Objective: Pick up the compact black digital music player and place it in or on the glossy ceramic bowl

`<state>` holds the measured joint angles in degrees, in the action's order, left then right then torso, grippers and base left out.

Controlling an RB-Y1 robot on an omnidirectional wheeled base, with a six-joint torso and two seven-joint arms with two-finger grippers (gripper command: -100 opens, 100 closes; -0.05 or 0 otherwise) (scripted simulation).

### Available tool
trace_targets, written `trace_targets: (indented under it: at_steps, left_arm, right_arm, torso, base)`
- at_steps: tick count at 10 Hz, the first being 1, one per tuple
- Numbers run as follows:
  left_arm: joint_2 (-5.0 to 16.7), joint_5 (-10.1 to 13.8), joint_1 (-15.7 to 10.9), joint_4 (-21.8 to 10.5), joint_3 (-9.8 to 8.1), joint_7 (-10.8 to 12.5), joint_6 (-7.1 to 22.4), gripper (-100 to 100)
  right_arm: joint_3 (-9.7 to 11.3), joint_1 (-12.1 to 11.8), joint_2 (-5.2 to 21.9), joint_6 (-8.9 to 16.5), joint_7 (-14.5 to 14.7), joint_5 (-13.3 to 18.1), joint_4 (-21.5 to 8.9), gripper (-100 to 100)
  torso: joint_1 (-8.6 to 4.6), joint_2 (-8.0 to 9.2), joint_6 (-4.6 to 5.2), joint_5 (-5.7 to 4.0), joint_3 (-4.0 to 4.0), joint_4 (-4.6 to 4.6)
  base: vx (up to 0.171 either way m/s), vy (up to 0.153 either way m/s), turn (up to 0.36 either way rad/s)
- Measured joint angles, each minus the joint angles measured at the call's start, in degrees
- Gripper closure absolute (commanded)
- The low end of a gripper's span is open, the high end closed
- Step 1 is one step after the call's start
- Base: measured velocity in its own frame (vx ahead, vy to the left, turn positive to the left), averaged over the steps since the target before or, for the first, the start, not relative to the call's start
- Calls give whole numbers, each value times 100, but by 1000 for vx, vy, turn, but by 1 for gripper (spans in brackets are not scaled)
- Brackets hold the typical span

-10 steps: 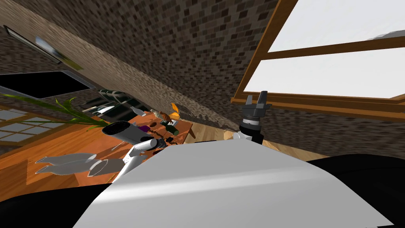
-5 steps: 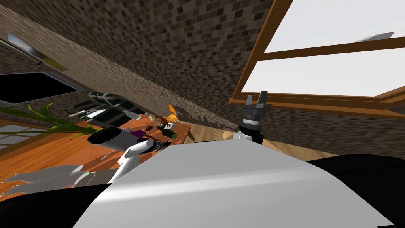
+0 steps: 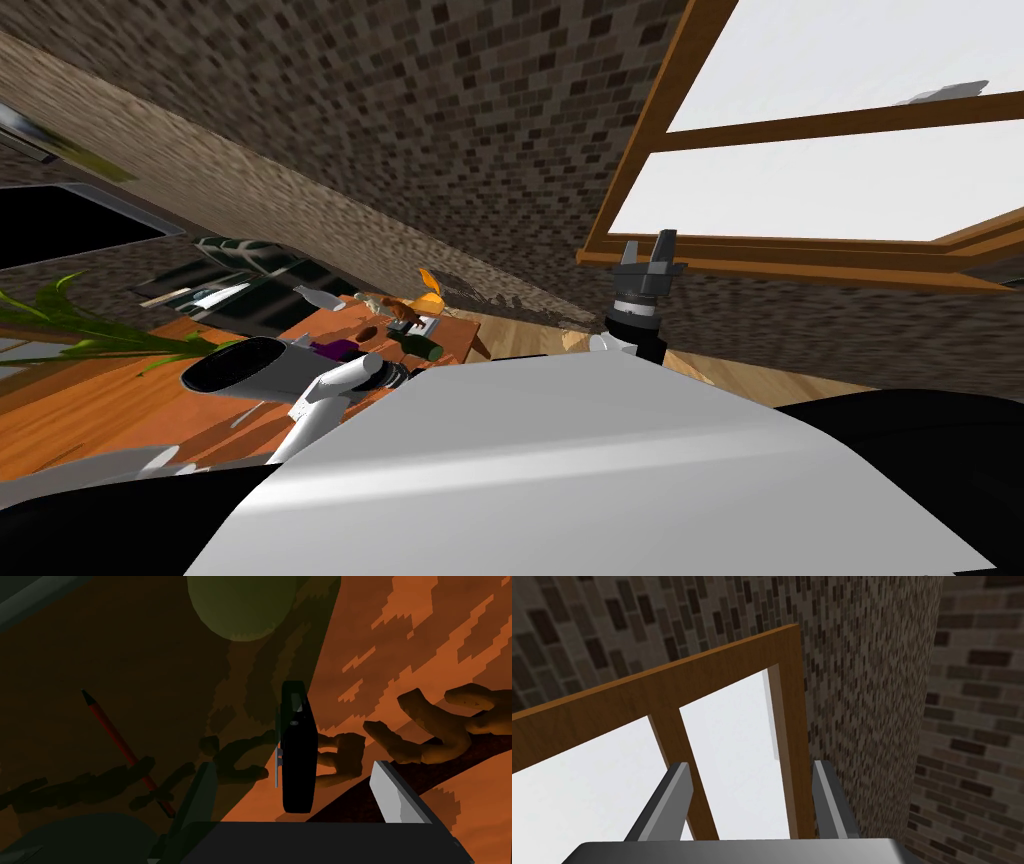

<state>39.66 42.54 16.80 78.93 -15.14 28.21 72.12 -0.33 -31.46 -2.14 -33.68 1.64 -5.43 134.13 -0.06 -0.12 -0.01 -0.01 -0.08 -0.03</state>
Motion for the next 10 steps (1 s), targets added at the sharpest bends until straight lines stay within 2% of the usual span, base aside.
trace_targets:
  at_steps: [1, 4, 10]
  left_arm:
    - [0, -1, 0, 1, 0, 0, -2, -100]
    - [-67, -102, -226, -425, -58, 153, -116, -100]
    - [-186, -296, -667, -1237, -152, 442, -332, -100]
  right_arm:
    - [0, 0, 0, 0, 0, 0, 0, 0]
    - [0, 2, 0, 1, 0, 0, -1, 0]
    - [0, 2, 0, 1, 0, 0, -1, 0]
  torso:
    - [-1, 8, 0, 0, 5, 2]
    - [16, 63, 1, 3, 37, 14]
    - [2, 56, 0, 1, 33, 13]
  base:
    - [-72, 19, -278]
    - [-138, 36, -243]
    - [-110, 12, -171]
